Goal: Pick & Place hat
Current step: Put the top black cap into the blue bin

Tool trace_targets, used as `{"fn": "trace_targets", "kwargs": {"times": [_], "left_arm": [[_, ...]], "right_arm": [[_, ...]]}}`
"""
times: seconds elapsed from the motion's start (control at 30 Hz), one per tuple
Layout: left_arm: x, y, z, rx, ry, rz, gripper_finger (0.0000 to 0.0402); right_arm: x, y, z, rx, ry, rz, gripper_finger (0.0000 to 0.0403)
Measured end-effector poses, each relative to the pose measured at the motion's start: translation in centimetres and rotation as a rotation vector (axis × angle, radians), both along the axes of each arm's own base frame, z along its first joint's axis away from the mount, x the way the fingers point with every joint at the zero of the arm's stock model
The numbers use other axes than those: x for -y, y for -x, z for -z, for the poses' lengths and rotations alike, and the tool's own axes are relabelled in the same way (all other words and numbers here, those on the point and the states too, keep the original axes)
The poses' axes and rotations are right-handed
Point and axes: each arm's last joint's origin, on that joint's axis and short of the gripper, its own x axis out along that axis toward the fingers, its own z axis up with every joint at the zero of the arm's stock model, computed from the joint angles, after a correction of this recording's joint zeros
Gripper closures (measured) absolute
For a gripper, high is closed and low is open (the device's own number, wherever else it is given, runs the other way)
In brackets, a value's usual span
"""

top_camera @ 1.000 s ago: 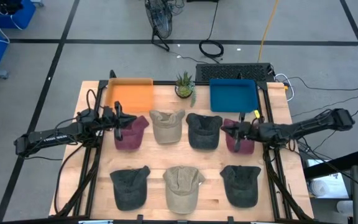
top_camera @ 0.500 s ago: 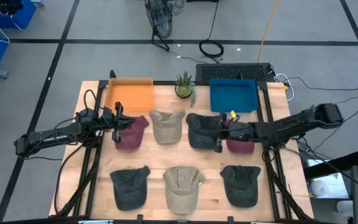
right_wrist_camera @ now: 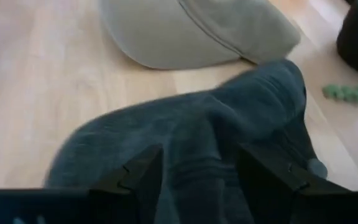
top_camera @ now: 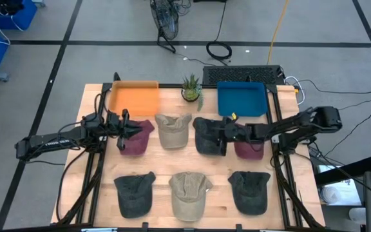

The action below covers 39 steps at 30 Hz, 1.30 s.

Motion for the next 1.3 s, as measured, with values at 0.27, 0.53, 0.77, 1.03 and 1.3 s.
{"fn": "trace_targets", "kwargs": {"times": [0.27, 0.53, 0.77, 1.03, 1.3], "left_arm": [[0.0, 0.0, 0.2, -0.019, 0.0, -0.003, 0.036], [0.0, 0.0, 0.6, -0.064, -0.004, -0.018, 0.036], [0.0, 0.0, 0.7, -0.072, 0.0, -0.018, 0.036], [0.0, 0.0, 1.6, -0.16, 0.022, -0.017, 0.036], [0.0, 0.0, 1.1, -0.113, 0.003, -0.017, 0.036]], "right_arm": [[1.3, -0.1, 1.0, -0.033, -0.055, 0.001, 0.0242], [1.4, 0.1, 0.8, -0.045, -0.039, -0.009, 0.0308], [1.1, 0.1, 0.7, -0.051, -0.013, -0.042, 0.0391], [0.4, 1.0, -1.9, 0.018, 0.05, -0.108, 0.0397], [0.8, 2.5, -8.3, -0.05, 0.21, -0.102, 0.0399]]}}
